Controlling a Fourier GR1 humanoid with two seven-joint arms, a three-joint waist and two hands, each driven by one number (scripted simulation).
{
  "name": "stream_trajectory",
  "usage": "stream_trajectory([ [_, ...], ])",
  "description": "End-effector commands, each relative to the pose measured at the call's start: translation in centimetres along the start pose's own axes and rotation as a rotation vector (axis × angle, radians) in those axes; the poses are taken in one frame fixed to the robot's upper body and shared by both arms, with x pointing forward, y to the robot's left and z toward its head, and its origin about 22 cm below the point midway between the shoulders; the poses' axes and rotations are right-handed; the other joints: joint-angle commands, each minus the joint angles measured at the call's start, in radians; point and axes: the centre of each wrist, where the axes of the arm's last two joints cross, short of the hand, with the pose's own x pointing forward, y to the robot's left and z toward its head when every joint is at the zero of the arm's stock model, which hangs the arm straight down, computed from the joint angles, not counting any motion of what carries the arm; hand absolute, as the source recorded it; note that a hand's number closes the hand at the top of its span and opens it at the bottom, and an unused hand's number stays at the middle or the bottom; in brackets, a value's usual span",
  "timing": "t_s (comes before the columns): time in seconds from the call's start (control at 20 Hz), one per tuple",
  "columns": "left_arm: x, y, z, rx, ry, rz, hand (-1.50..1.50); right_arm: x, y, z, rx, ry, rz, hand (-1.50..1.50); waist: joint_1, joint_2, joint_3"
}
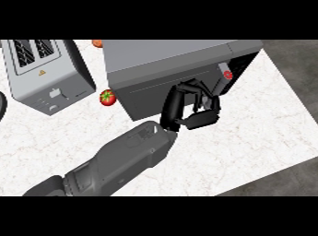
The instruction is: Pick up the milk, place it into the microwave and close the microwave
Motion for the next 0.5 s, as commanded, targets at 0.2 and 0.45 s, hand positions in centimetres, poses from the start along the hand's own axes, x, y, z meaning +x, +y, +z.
stream_trajectory([
  [0.2,-3.6,4.1,0.3,0.249,0.201,-0.074,-1.5,0.9,0.2,0.8,-0.029,0.002,-0.001,-1.5,0.044,0.001,-0.004],
  [0.45,-3.3,4.1,-0.1,0.24,0.199,-0.052,-1.5,1.3,0.6,0.9,-0.023,0.023,0.0,-1.5,0.06,-0.002,-0.006],
])
